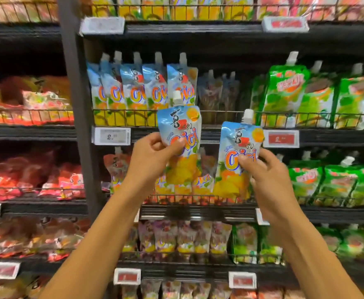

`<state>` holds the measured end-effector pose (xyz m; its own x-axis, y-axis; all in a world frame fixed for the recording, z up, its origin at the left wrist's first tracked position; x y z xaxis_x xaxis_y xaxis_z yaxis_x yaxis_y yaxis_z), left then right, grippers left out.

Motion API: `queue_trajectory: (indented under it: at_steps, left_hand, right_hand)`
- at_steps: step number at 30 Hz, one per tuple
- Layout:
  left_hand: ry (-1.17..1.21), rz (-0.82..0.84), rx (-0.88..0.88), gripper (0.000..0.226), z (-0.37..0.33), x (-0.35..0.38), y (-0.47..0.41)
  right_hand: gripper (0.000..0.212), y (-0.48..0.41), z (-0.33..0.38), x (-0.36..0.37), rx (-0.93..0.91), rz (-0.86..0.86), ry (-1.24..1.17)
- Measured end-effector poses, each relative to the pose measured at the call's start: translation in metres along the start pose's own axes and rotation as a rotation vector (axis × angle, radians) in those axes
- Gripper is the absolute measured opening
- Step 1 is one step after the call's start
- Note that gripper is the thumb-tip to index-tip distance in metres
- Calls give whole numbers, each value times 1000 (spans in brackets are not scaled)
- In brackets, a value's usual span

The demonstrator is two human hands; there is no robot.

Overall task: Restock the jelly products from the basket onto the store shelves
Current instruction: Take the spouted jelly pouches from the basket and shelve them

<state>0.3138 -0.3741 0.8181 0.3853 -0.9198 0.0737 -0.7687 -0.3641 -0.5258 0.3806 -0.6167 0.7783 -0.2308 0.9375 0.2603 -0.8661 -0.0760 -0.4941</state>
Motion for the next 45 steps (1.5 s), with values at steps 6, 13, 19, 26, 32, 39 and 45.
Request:
queue_trajectory:
  at_steps: [6,13,19,26,32,39,45]
  left_hand:
    - [-150,-83,246,29,-73,24,-47]
    - [-117,-246,273,29,-101,41,-107]
    - [-330,-305,257,37,-84,48,-125]
    - [-684,-345,399,35,-82,57,-116]
    - [-829,-390,485,53,-84,59,-110]
    - [-1080,-462,502,62,-89,58,-102]
    - [-1019,-406,478,54,-82,50,-97]
  right_hand:
    - [32,-12,18,-20,-76,-89,-18]
    - [25,-22,24,-27,-91,-46,-15]
    - [23,-30,31,-33,-128,-40,14]
    - [44,-43,61,-33,-270,-129,51]
    - [45,-76,97,-7,-408,-154,36]
    - [29,-126,126,29,-483,-180,161]
    - [30,-150,102,47,-373,-89,250]
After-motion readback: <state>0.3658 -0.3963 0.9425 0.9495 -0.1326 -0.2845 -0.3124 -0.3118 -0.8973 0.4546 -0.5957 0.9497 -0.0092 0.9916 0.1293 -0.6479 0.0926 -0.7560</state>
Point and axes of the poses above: each hand's wrist, its own y-axis away from the middle knuckle, its own x-axis out of the palm, z = x × y, the point moved 10 cm from there along -y, towards the middle knuckle
